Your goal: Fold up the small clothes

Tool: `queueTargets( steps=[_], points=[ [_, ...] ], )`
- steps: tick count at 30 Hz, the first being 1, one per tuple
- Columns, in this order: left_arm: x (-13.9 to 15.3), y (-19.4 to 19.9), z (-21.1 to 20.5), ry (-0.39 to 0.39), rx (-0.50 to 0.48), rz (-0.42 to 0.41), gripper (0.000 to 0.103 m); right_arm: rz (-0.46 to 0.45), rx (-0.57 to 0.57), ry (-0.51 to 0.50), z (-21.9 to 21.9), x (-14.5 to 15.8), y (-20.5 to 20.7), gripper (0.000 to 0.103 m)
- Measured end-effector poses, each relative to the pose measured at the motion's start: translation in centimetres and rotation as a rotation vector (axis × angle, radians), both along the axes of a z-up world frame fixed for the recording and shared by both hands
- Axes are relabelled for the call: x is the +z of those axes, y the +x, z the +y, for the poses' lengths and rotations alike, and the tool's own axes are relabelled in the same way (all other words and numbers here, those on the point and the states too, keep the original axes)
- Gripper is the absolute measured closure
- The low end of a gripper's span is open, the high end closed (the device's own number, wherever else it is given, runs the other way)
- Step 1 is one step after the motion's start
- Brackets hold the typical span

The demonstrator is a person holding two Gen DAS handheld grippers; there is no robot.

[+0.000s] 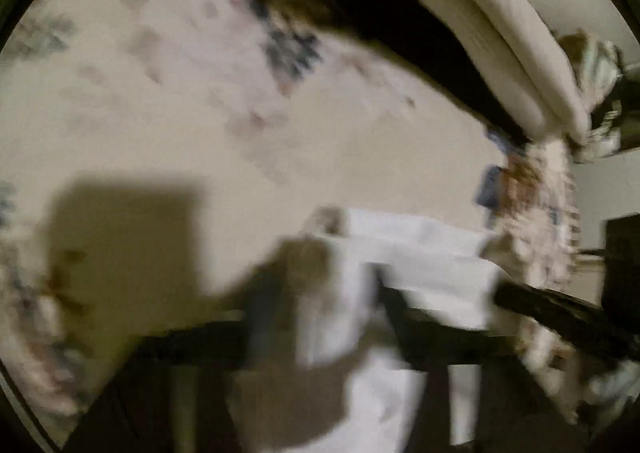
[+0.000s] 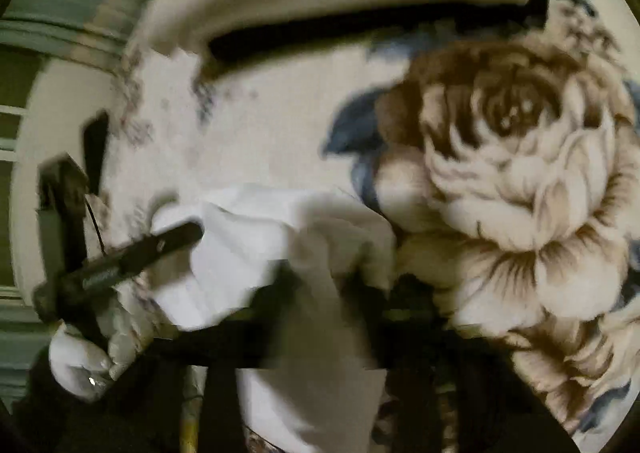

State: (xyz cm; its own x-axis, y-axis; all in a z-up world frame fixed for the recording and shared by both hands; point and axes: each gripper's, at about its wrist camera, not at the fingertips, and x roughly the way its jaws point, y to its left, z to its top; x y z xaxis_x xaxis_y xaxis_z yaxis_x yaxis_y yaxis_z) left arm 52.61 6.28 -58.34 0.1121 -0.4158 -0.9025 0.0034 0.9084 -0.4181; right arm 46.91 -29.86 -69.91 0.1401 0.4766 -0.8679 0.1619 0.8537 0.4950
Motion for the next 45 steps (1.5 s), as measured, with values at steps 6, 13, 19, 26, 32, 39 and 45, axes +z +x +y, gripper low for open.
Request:
queueTargets(
  steps=[6, 13, 19, 26, 32, 39, 45],
  points=[
    [1.9, -1.7, 1.9, -0.049, 0.030, -0.012, 0.069, -0.010, 0.022, -0.017, -1.1, 1.3, -0.1, 0.084],
    [5.6, -5.6, 3.7, 0.055, 0.168, -0.058, 0.036, -0.129, 0.480, -0.227, 8.8, 5.9, 4.0, 0.031],
    [2.0, -8.5, 5.7, -0.011, 0.321, 0.028, 0.036, 0.002, 0.877, -0.297, 16.3, 0.5, 7.4, 0.031],
    [2.4, -8.2, 6.4, -0.054, 0.348, -0.011, 0.036, 0.373, 0.919, 0.151, 16.6, -2.0, 9.7, 0.085],
    [4.5, -4.9, 4.9, -0.031, 0.233, -0.065, 0.036, 0.321, 0.762, -0.033, 13.7, -2.8, 12.2, 0.071],
    [4.6, -0.1, 0.8, 0.045, -0.029, -0.080, 0.036, 0.109, 0.619, -0.132, 8.4, 3.1, 9.7, 0.047],
    [1.4, 1.2, 0.3, 0.022, -0.059, -0.045, 0.055, 0.089, 0.457, -0.168, 3.6, 1.1, 5.7, 0.085]
  ],
)
